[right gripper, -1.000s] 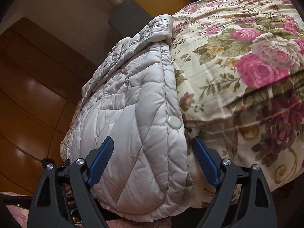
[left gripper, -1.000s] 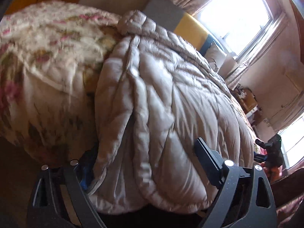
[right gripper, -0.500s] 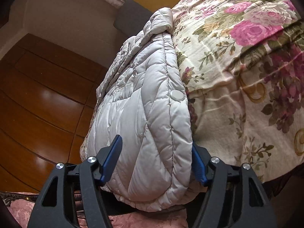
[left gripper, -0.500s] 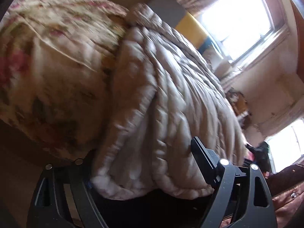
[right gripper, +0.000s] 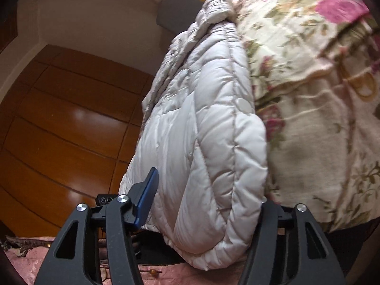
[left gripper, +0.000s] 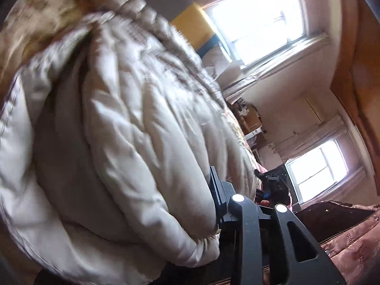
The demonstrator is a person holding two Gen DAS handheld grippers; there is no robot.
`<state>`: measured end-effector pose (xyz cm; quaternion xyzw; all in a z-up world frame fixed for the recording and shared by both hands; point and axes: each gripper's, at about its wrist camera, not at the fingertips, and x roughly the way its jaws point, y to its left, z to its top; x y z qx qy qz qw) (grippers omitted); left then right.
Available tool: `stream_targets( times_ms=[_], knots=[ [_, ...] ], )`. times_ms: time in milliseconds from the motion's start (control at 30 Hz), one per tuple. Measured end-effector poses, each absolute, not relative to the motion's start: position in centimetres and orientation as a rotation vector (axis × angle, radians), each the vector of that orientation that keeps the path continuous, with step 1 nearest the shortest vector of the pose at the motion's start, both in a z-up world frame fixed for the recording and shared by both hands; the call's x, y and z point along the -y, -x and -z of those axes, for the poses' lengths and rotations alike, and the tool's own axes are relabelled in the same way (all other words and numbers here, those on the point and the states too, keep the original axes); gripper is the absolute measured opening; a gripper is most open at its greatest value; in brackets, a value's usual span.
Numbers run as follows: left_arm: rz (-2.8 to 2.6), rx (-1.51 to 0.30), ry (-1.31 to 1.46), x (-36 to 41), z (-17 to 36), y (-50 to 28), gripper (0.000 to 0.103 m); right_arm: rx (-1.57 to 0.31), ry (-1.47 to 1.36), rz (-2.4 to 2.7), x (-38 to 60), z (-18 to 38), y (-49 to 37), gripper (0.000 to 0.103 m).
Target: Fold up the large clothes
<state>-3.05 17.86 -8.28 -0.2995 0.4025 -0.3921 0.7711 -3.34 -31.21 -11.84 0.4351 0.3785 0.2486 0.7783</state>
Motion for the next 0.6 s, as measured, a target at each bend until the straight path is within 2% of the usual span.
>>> stream_targets(
  times_ms=[67,167,367,600],
  knots=[
    [0.842,-0.848,0.631,-17.6,7.6,3.0,0.025,-0.834,-0.903,-0.492,31.0,11.8,3.2,0.035],
    [0.822,-0.828,0.632,-17.7,6.9,3.4,0.019,-0.830,-0.916,-0.464,31.1,11.5,3.3,0.024],
    [0.845,-0.695,0.655,-18.2,3.2,4.5,0.017,-0.656,-0.959,-0.551,32.7,7.4,4.7,0.016],
    [0.934,-0.564,0.645,-17.3,-1.3,6.4,0.015,-0.501,-0.978,-0.633,33.1,2.6,5.5,0.014]
  ],
)
